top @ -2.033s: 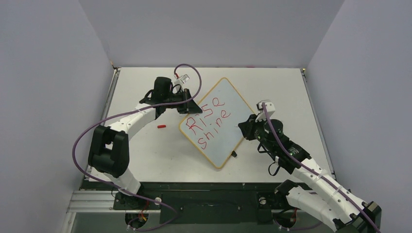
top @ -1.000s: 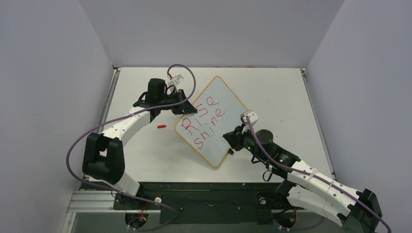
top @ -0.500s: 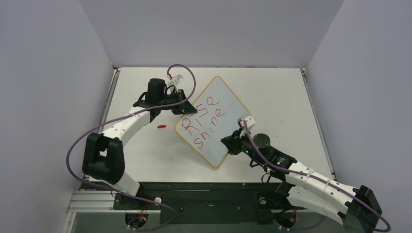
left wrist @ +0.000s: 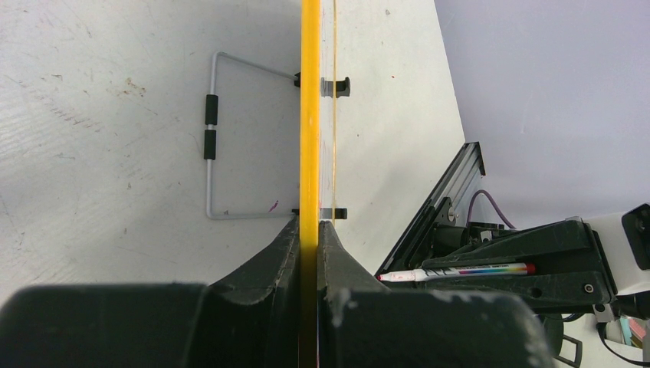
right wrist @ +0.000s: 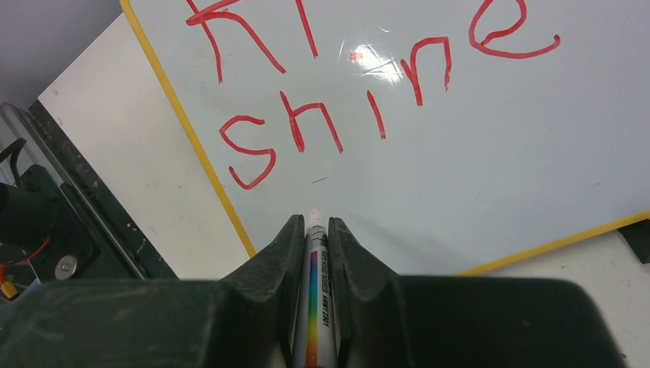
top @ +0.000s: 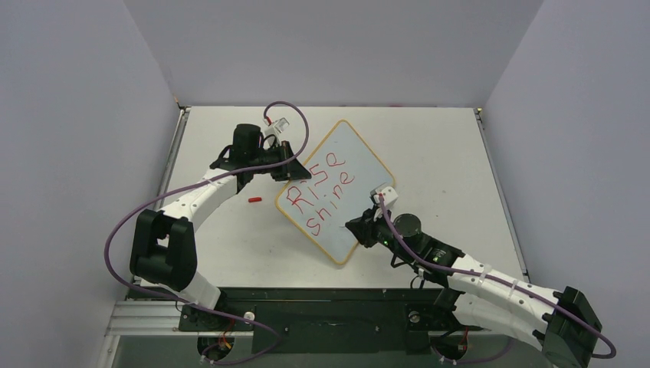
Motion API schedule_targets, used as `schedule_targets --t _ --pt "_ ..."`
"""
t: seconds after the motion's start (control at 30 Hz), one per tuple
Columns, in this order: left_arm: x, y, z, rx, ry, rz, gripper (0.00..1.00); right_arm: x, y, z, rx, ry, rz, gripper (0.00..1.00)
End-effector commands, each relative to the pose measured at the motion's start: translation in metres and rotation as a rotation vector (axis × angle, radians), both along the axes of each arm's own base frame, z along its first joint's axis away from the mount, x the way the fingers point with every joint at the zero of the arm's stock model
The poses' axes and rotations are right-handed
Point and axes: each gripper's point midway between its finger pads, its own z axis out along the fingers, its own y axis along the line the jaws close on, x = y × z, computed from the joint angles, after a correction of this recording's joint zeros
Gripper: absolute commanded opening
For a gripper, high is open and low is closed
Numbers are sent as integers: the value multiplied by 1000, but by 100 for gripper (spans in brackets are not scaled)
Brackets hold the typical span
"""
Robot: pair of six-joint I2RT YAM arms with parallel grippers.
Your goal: Write a sentence on the whiteboard
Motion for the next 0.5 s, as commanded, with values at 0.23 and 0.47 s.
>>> schedule_targets --t 0.23,0.47 --pt "22 7 13 8 -126 32 0 7 6 9 21 -42 -29 0" --pt "21 6 13 5 -126 30 0 5 9 3 -6 -39 -30 0"
